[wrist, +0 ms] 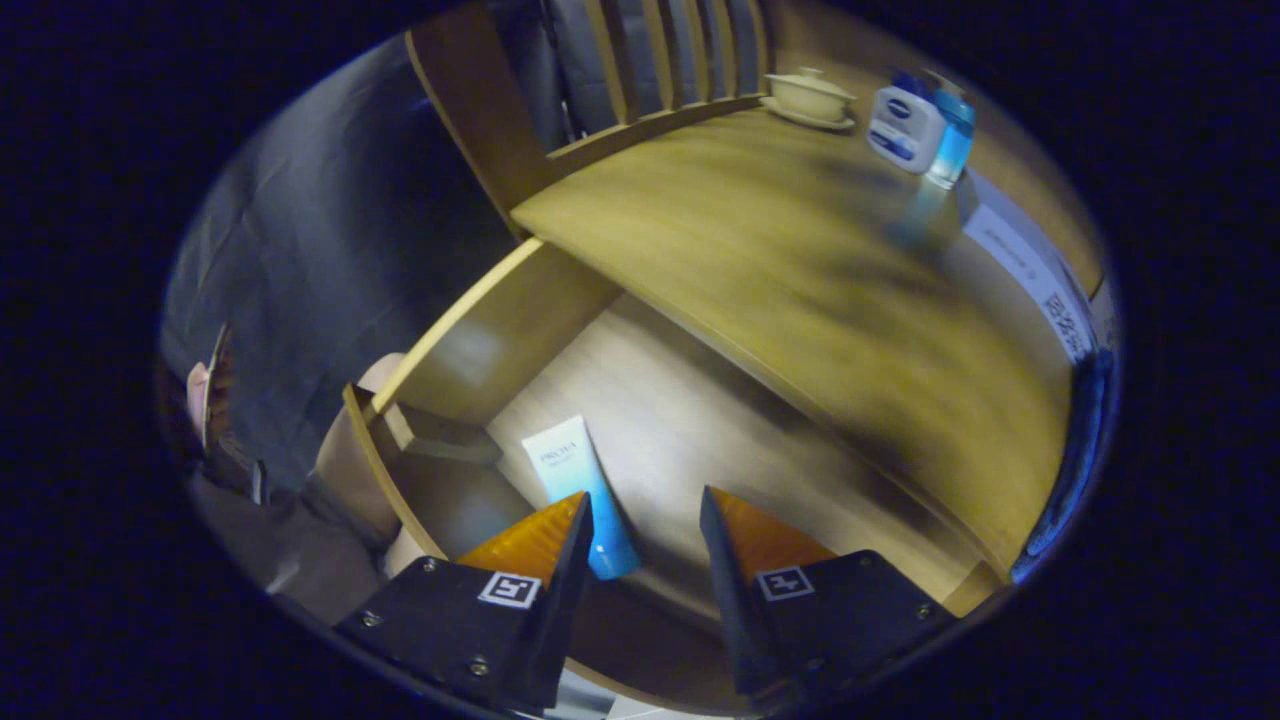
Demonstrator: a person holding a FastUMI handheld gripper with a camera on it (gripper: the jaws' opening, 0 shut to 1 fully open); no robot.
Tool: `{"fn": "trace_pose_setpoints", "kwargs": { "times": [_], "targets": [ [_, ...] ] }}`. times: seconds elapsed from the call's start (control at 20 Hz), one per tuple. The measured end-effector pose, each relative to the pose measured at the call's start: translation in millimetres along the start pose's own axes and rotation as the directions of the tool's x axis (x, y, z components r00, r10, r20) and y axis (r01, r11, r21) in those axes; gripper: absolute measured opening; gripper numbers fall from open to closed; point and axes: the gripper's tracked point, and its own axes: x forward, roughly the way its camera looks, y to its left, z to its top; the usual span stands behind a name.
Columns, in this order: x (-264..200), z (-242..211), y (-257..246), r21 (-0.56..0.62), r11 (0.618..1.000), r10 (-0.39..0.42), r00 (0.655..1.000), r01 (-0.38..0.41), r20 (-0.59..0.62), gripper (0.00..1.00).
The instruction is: Pull open the drawer, take out the items inside it, and place them on the countertop above the cabinet.
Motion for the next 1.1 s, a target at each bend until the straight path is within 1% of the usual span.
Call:
{"fn": "trace_pose_setpoints", "kwargs": {
  "times": [0.15,0.25,0.45,0.5,0.55,0.7,0.95,1.1],
  "targets": [
    [13.5,-4.8,17.5,-0.066,0.996,0.048,0.996,-0.052,-0.072,0.64],
    [17.3,0.8,23.0,-0.082,0.993,0.075,0.993,-0.082,-0.091,0.66],
    [27.5,-0.7,29.6,-0.128,0.984,0.104,0.982,-0.124,-0.155,0.66],
    [20.9,2.0,31.3,-0.12,0.983,0.116,0.979,-0.137,-0.165,0.66],
    [32.1,-1.0,34.5,-0.121,0.982,0.125,0.977,-0.147,-0.175,0.66],
    [32.8,-3.2,35.4,-0.123,0.979,0.131,0.966,-0.161,-0.224,0.66],
    [34.1,-13.2,37.0,-0.06,0.976,0.181,0.93,-0.21,-0.319,0.66],
    [35.1,-16.0,34.0,-0.033,0.977,0.187,0.914,-0.213,-0.36,0.66]
  ]
}}
